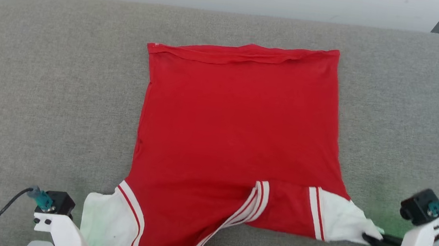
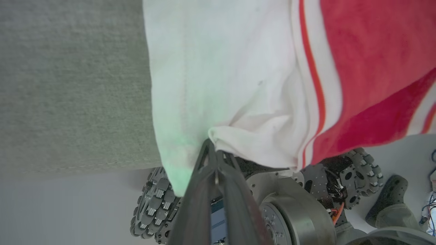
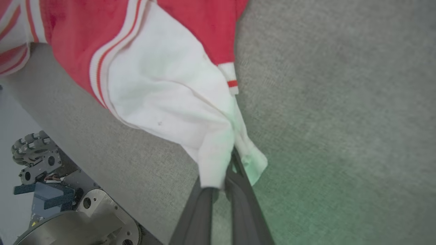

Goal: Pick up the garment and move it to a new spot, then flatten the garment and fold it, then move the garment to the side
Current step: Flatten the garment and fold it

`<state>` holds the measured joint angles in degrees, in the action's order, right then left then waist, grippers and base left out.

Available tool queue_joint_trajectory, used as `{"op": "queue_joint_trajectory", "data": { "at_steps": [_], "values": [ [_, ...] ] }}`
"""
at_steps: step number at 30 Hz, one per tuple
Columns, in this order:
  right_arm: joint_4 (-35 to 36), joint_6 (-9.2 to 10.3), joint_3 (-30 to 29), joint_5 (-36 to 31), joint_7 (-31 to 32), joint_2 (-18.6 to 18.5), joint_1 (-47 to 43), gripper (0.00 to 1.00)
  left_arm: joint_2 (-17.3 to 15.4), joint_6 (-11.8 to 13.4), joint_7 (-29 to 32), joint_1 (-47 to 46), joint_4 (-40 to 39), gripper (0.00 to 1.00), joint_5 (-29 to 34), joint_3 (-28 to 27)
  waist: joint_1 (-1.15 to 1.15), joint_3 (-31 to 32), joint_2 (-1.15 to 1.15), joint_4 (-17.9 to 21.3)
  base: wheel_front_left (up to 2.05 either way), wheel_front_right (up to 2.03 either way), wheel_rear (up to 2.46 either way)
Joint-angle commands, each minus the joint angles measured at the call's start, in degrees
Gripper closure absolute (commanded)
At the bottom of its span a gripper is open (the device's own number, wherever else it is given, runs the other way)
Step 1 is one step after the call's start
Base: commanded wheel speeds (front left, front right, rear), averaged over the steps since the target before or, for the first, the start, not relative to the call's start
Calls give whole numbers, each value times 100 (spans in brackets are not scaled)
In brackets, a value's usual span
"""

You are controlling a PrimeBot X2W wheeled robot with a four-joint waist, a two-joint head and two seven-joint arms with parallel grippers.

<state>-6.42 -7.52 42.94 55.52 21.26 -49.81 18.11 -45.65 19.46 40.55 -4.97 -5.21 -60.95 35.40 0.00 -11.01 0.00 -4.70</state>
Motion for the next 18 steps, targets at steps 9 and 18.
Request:
{"op": "queue_joint_trajectory", "data": {
  "at_steps": [9,18],
  "values": [
    [-335,19,-789,-395,108,637,-708,0,443,5,-648,37,28,100,-82,-198,0,-268,0,-48,0,0,0],
    [862,6,-2690,-1095,422,1209,-623,0,694,-134,-942,-159,-35,100,39,-202,0,-528,0,-198,0,0,0]
  ]
}}
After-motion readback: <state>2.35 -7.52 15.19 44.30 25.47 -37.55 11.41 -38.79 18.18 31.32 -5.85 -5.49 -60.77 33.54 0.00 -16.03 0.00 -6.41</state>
